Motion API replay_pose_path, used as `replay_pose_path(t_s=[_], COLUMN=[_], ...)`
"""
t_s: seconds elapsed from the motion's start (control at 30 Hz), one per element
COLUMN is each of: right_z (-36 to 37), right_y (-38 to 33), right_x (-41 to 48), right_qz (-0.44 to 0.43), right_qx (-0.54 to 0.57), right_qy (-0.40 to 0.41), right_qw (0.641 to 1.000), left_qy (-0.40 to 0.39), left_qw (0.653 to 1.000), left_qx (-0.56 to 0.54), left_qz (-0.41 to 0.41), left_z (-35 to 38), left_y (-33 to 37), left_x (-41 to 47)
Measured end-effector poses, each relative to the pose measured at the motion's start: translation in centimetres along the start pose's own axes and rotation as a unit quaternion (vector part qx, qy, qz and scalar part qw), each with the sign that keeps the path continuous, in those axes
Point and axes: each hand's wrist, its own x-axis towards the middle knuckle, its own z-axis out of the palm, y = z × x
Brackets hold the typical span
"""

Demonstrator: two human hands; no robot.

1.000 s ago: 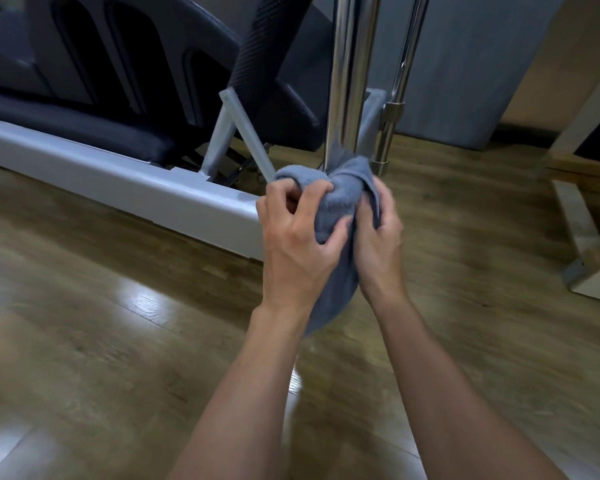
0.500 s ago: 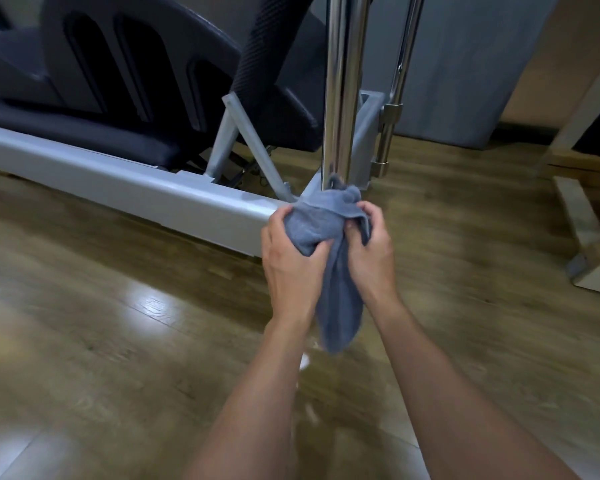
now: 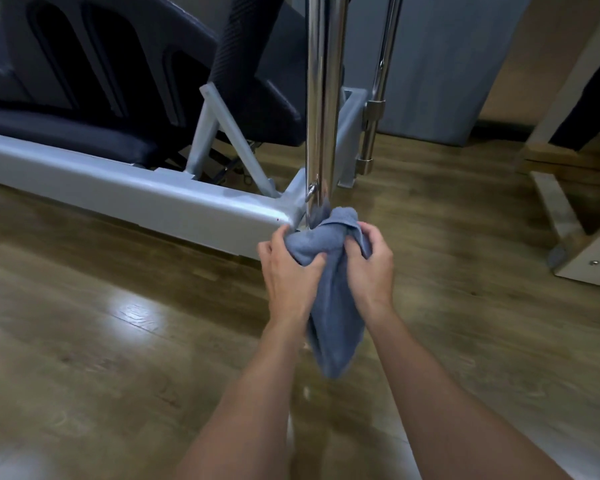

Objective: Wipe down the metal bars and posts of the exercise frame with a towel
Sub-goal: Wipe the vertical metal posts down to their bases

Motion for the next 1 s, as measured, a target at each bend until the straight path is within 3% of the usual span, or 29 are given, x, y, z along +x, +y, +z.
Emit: replay_pose_path(t_s=[0.17,0.23,0.37,0.47,0.6,0.67,0.73,0.87,0.93,1.0], right_z=[1.8,1.3,0.7,0.8,1.5,1.1,0.3,0.7,2.1,2.9], right_y=[5.8,7.1,4.3,3.1,4.8,4.9,3.7,0.3,0.8,3.3], right_x=[-1.6,-2.1,-1.2,-0.7,-0.9,-0.7,-0.3,-0.5,-0.9,-1.2], right_qz=[0.111,0.136,0.037,-0.022,0.019,0.044,0.031,-0.082,-0.113,-0.083], right_qx=[-0.043,-0.055,-0.016,-0.004,0.038,0.046,0.053,0.104,0.063,0.03], right_qy=[-0.088,-0.075,0.035,0.076,0.007,-0.017,0.024,0.074,0.063,0.042], right_qw=[0.989,0.986,0.999,0.997,0.999,0.998,0.998,0.988,0.99,0.995], left_qy=[0.029,0.033,0.114,0.114,0.079,0.078,0.085,0.179,0.203,0.182], left_qw=[0.998,0.997,0.986,0.969,0.951,0.951,0.954,0.959,0.963,0.973], left_qx=[-0.01,-0.006,-0.083,-0.163,-0.216,-0.225,-0.244,-0.22,-0.176,-0.136], left_qz=[-0.057,-0.074,-0.091,-0.147,-0.209,-0.197,-0.154,-0.02,0.02,0.028], left_z=[1.2,1.4,1.5,2.7,3.9,3.6,3.5,4.0,4.1,4.2], left_y=[-3.7,-5.0,-4.6,-4.0,-5.1,-5.0,-4.2,-2.0,-2.2,-3.4], left_x=[-0.5,-0.5,0.2,-0.8,-1.9,-1.8,-2.2,-3.1,-2.2,-1.7])
